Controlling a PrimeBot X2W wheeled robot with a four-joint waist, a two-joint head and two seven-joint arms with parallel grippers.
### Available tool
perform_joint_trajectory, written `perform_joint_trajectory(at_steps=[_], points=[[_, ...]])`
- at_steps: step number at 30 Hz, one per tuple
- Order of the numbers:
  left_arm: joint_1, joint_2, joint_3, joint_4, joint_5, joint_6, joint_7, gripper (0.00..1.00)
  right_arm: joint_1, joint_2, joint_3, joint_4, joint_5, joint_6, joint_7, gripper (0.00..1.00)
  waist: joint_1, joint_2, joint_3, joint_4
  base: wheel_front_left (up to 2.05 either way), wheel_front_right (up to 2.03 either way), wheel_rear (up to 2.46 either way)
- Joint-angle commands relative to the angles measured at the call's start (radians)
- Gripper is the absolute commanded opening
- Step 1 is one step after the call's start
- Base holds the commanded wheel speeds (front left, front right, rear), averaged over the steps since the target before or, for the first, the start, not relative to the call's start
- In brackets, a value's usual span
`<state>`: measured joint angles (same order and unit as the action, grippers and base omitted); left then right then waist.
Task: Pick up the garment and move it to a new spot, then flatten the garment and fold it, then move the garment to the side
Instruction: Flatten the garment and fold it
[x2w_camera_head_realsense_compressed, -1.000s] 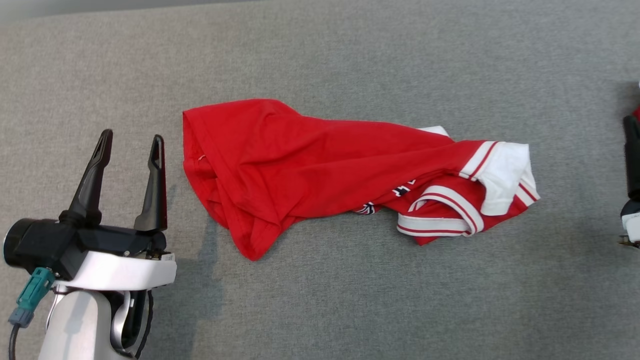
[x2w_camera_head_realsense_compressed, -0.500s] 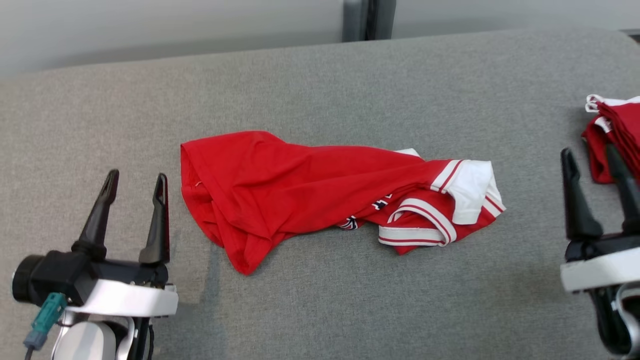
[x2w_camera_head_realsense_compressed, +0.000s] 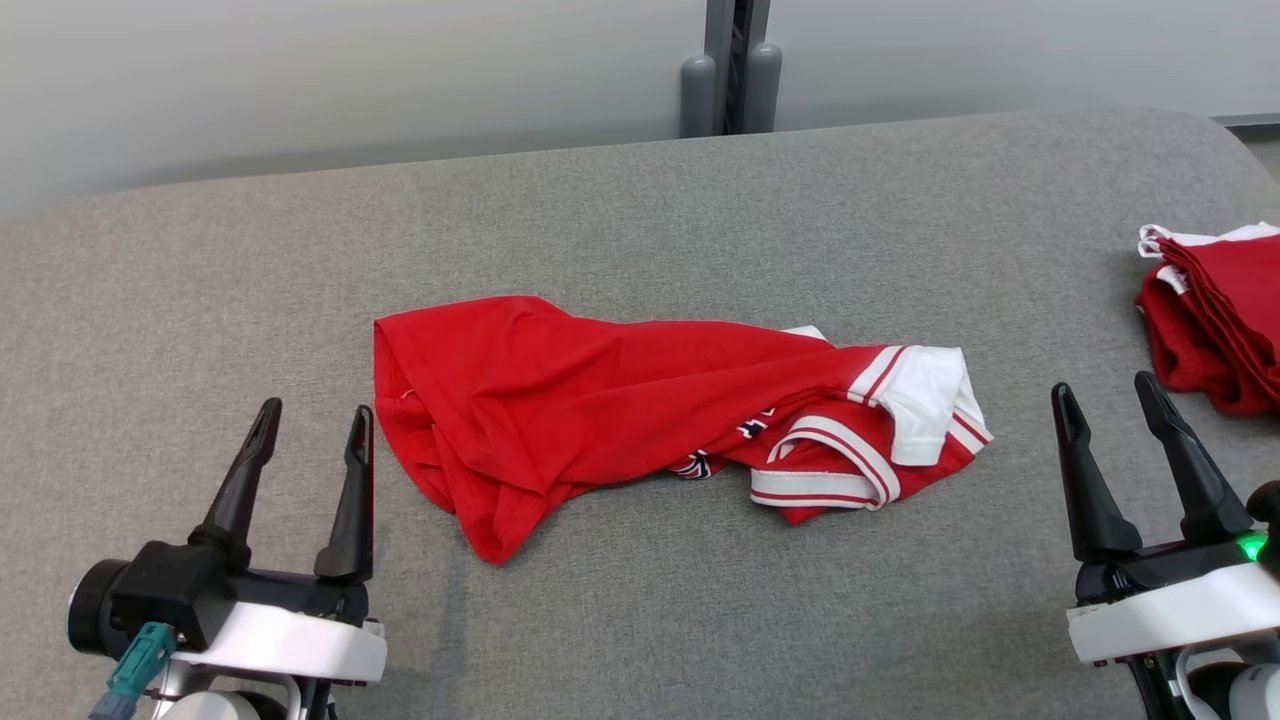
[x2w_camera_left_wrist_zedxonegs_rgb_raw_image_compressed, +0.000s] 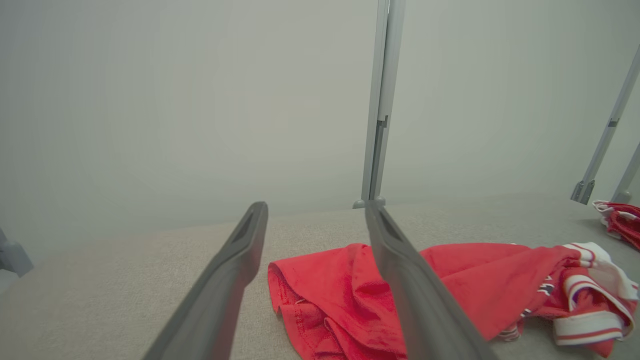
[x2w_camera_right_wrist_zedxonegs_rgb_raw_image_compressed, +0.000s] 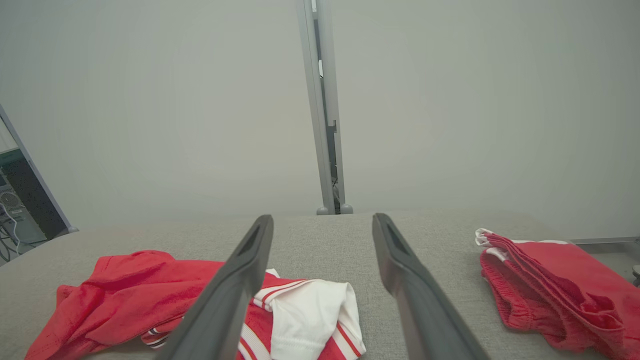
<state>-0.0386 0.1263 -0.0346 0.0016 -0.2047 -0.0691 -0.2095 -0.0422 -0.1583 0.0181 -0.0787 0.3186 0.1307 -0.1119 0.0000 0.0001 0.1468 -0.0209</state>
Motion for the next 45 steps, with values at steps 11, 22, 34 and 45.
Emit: perform_joint_trajectory(at_steps=[11,22,34,45], points=[[-0.027,0.012,-0.145,0.019,0.029,-0.036,0.094,1.00,-0.016,-0.011,0.020,0.006,0.014,0.000,0.018,1.00,0.0000,-0.0001,0.038,0.009,0.00,0.00,0.00],[-0.093,0.036,-0.302,0.232,0.056,-0.055,0.144,1.00,-0.045,0.004,0.049,0.007,0.018,0.000,0.017,1.00,0.0000,-0.0001,0.108,-0.029,0.00,0.00,0.00],[-0.193,0.064,-0.288,0.331,0.055,-0.040,0.072,0.00,-0.048,0.002,0.039,0.012,0.034,0.000,0.006,1.00,0.0000,-0.0001,0.126,-0.036,0.00,0.00,0.00],[-0.149,0.075,-0.236,0.029,-0.137,-0.054,0.126,0.00,-0.027,0.009,0.003,0.003,0.040,0.000,0.029,1.00,0.0000,-0.0001,0.104,0.012,0.00,0.00,0.00]])
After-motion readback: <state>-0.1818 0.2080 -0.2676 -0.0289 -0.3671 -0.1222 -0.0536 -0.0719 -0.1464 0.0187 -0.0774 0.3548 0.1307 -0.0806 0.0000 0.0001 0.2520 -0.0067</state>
